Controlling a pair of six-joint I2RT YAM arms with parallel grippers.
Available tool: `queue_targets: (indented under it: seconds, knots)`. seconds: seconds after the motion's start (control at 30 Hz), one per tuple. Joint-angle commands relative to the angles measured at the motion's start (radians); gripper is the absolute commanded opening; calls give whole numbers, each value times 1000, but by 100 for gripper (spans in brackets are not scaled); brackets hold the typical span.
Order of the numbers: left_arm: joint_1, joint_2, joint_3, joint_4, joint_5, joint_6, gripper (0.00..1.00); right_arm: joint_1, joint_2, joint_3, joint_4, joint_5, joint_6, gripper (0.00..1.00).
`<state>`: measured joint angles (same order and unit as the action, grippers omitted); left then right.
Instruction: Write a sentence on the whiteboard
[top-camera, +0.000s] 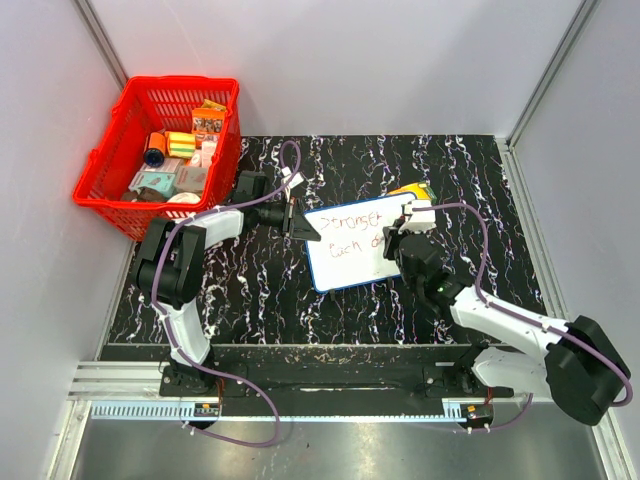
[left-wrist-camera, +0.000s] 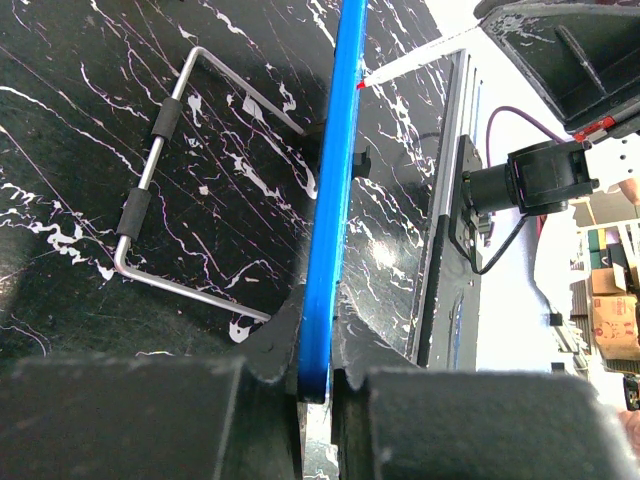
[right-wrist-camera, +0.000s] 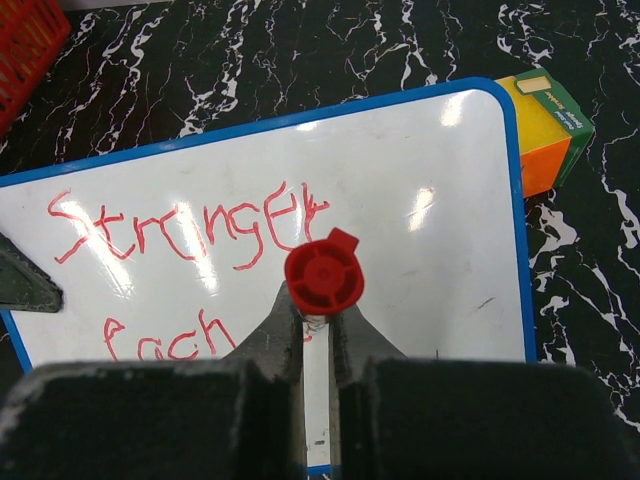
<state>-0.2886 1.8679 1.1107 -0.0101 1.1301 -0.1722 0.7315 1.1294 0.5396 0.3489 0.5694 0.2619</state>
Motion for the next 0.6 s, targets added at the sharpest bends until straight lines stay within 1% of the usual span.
queue_targets:
  seconds: [0.0,0.3,0.47,0.57]
  knots:
    - [-29,57,-18,-59,-273,166,0,-6,-17,-10,-28,-20,16,0]
    - [-30,57,-17,-62,-277,166,0,-6,-56,-12,-39,14,-3,0]
    - [-30,56,-18,-64,-279,166,0,-6,-143,-32,-13,44,2,0]
    - [-30,57,-17,-64,-277,166,0,-15,-148,-32,12,60,-7,0]
